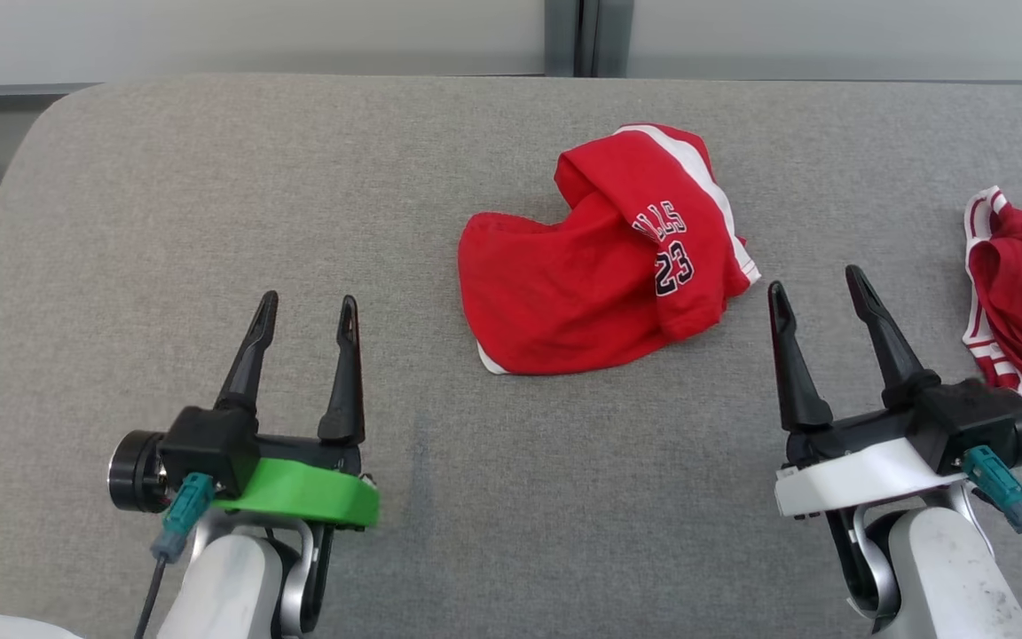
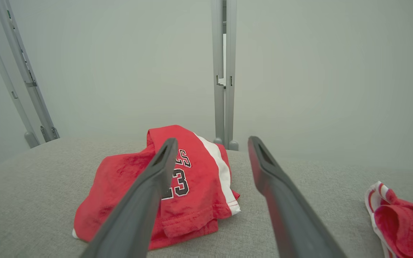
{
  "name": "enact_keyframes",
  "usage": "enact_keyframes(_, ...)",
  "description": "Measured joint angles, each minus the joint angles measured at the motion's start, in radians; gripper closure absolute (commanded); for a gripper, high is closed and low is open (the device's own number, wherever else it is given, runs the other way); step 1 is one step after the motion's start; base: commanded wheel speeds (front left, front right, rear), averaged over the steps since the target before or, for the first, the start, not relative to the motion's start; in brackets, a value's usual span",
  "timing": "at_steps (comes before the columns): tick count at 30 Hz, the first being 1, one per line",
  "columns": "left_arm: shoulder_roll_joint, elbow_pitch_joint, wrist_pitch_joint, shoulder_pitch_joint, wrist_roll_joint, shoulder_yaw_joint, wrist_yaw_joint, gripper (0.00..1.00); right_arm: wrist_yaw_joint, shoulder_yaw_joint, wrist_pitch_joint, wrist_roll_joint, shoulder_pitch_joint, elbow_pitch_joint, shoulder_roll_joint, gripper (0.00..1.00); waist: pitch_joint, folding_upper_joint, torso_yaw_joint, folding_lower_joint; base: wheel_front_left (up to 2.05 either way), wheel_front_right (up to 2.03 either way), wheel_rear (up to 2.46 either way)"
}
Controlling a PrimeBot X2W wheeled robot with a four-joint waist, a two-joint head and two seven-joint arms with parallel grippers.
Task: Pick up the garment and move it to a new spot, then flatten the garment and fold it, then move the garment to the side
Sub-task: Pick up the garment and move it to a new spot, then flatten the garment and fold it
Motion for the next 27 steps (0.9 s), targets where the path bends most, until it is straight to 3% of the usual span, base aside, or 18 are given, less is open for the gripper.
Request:
enact_keyframes(7, -0.047, -0.007, 0.0, 0.006, 0.072, 0.048, -0.072, 0.0, 0.0, 0.012, 0.0, -0.017, 0.0, 0.033, 0.0, 0.0, -0.002, 0.0, 0.033, 0.0, 0.0, 0.0, 0.0)
enact_keyframes(13, -0.071, -0.002, 0.0, 0.016, 0.093, 0.075, -0.107, 0.0, 0.0, 0.013, 0.0, -0.079, -0.011, 0.093, 0.001, 0.0, 0.013, 0.0, 0.055, 0.0, 0.0, 0.0, 0.0)
enact_keyframes(27, -0.088, 0.029, 0.0, -0.01, 0.083, 0.031, -0.125, 0.0, 0.0, -0.023, 0.0, -0.263, -0.213, 0.438, 0.001, 0.0, 0.09, 0.0, 0.117, 0.0, 0.0, 0.0, 0.0)
